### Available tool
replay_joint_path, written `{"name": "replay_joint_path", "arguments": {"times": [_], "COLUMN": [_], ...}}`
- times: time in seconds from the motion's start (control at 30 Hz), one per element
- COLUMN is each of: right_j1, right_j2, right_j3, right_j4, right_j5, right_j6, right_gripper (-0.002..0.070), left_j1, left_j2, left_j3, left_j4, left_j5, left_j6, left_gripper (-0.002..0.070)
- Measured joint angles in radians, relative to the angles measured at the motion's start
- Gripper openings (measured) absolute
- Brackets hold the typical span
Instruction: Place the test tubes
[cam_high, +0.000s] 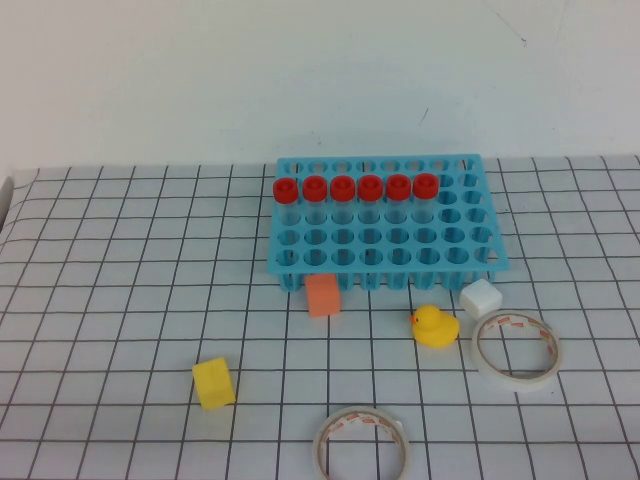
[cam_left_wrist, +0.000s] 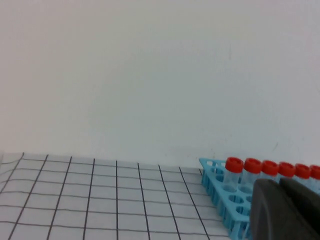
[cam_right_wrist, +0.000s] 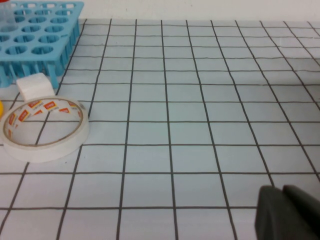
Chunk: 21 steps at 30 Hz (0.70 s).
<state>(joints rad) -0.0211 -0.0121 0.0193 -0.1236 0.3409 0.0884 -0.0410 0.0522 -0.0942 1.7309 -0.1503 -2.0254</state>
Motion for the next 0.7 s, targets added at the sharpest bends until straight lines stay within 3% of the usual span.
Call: {"name": "replay_joint_path", "arguments": {"times": [0.07, 0.17, 0.43, 0.53, 0.6, 0.7], "right_j1": [0.000, 0.000, 0.000, 0.000, 0.000, 0.000], "right_j2": [0.000, 0.000, 0.000, 0.000, 0.000, 0.000], "right_j3": [0.000, 0.000, 0.000, 0.000, 0.000, 0.000], "right_j4": [0.000, 0.000, 0.000, 0.000, 0.000, 0.000], "right_j5": [0.000, 0.000, 0.000, 0.000, 0.000, 0.000], "right_j6": [0.000, 0.000, 0.000, 0.000, 0.000, 0.000], "right_gripper": [-0.0001, -0.0001, -0.0001, -0.0001, -0.0001, -0.0001], "left_j1": [0.000, 0.000, 0.000, 0.000, 0.000, 0.000], "left_j2": [-0.001, -0.001, -0.047, -0.061, -0.061, -0.065], "left_j3": [0.000, 0.001, 0.001, 0.001, 0.002, 0.022], "left_j4": [-0.080, -0.343, -1.618, -1.994, -2.118, -2.203], "left_j5": [0.014, 0.033, 0.214, 0.309, 0.354, 0.351], "left_j6": [0.067, 0.337, 1.636, 2.129, 2.361, 2.470], "left_gripper": [-0.0001, -0.0001, -0.0001, -0.0001, -0.0001, -0.0001]}}
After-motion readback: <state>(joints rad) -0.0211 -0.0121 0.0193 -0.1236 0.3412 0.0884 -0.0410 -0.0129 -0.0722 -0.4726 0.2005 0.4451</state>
